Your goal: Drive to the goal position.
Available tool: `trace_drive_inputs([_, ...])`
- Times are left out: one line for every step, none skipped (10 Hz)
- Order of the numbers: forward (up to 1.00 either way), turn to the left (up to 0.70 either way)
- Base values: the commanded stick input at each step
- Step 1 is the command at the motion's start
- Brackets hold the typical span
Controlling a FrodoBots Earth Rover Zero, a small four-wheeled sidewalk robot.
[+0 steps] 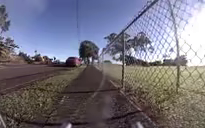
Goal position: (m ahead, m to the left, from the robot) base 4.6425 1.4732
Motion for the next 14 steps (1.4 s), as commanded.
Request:
trace_drive_inputs([0.45,0.00])
trace_drive_inputs([0.45,0.00])
trace_drive_inputs([0.45,0.00])
trace_drive_inputs([0.45,0.00])
trace_drive_inputs([0.45,0.00])
trace_drive_inputs([0.45,0.14])
trace_drive_inputs([0.45,0.27])
trace_drive_inputs([0.45,0.27])
trace_drive_inputs([0.45,0.27])
trace_drive_inputs([0.45,0.27])
trace_drive_inputs([0.45,0.27])
trace_drive_inputs([0.45,0.27])
trace_drive_inputs([0.45,0.27])
trace_drive_inputs([0.45,0.27])
